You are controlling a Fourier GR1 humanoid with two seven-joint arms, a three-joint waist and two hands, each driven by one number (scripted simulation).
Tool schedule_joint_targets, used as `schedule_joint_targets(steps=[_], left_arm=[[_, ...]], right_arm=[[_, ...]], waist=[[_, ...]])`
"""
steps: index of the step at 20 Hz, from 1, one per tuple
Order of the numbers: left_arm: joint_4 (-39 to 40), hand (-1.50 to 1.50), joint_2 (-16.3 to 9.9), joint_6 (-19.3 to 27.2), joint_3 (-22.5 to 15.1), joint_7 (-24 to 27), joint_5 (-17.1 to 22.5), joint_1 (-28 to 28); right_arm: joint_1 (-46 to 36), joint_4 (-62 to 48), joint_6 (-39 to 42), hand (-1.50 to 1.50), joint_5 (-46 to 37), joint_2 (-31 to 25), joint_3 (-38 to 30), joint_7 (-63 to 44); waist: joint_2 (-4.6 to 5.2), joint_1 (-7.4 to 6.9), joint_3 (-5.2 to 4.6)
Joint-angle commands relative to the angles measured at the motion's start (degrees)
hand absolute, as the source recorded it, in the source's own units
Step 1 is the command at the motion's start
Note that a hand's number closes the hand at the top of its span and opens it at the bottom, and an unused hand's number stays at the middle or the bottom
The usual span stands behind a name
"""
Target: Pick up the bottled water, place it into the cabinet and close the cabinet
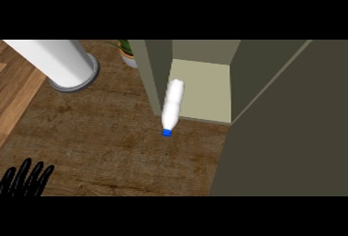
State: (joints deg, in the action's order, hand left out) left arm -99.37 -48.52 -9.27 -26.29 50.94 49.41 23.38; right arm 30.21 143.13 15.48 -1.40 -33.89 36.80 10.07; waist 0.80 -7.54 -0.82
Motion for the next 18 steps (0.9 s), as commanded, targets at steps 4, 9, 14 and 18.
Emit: schedule_joint_targets(steps=[4,9,14,18], left_arm=[[0.39,-1.50,-3.07,-3.45,2.33,0.75,1.03,0.96],[0.73,-1.50,-4.41,-4.98,3.43,0.64,1.16,0.28],[1.55,-1.50,-5.59,-7.17,4.85,0.97,1.92,-0.11],[0.66,-1.50,-5.80,-6.82,5.46,-0.20,3.17,-0.63]], right_arm=[[-11.19,0.41,2.78,1.50,-1.42,0.85,6.33,-12.17],[-16.33,-3.49,0.86,1.50,1.38,5.47,7.31,-16.10],[-18.98,-5.87,-0.87,1.50,3.90,9.39,6.18,-18.36],[-20.23,-8.99,-2.37,1.50,6.18,12.65,5.00,-19.86]], waist=[[0.48,-2.18,-0.25],[0.90,-2.37,-0.27],[1.35,-2.82,-0.34],[1.89,-2.84,-0.13]])
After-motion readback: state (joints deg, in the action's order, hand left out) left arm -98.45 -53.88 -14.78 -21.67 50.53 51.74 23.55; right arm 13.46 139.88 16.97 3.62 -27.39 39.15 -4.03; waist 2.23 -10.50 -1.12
